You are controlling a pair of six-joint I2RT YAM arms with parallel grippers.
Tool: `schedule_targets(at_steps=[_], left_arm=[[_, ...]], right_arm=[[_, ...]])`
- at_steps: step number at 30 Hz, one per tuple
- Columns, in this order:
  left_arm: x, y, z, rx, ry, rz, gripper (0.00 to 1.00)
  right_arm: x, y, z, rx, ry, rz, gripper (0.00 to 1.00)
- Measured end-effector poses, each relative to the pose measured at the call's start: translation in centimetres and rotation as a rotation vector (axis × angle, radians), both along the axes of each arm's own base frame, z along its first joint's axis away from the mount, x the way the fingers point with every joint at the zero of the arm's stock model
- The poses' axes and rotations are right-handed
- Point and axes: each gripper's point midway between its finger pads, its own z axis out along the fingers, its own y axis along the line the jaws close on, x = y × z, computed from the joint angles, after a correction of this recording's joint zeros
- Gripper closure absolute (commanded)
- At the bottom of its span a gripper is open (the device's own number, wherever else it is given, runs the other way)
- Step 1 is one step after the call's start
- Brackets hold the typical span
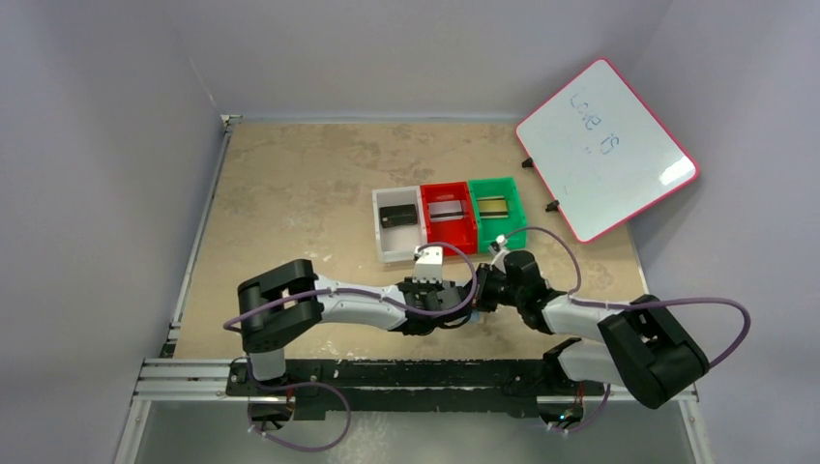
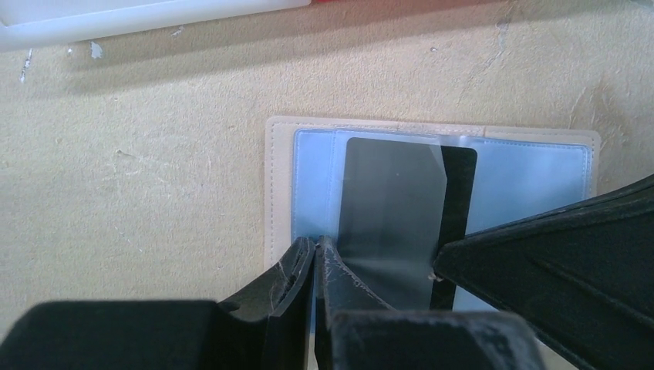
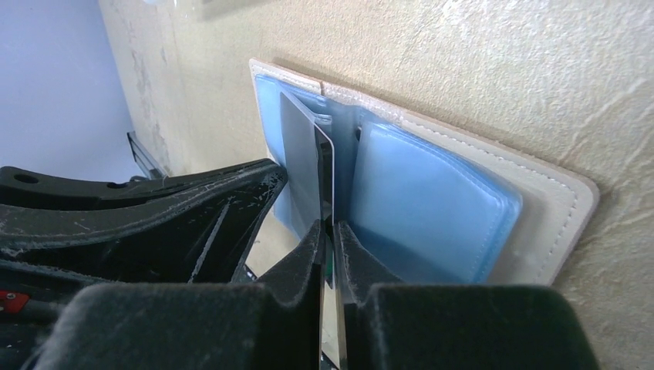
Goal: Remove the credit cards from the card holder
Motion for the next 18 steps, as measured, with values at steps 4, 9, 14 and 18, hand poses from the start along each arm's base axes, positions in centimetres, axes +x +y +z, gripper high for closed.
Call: schedule_targets(at_steps=[4,9,14,18], left_arm=[[-0.06,0.05,-0.1,0.028,-0.015,-0.002,0.98],[-0.13,0.08,-0.18,0.05,-0.032,-0.005,0.98],[-0.09,0.1,-0.16,0.052,-0.036,-0.004,0.98],[-0.07,-0.01,-0.13,0.048,-0.037,-0.006,0.98]], right_arm=[[0.13,-0.27,0.04,-0.003,0.0,-0.008,0.98],[0.24,-0.37,0.23,0.008,-0.002,-0.01,1.0],[0.25,-0.72,0.34,0.013,0.0,-0.02,0.97],[0.19,-0.83,0.75,0.025,-0.02,-0.026,0.85]])
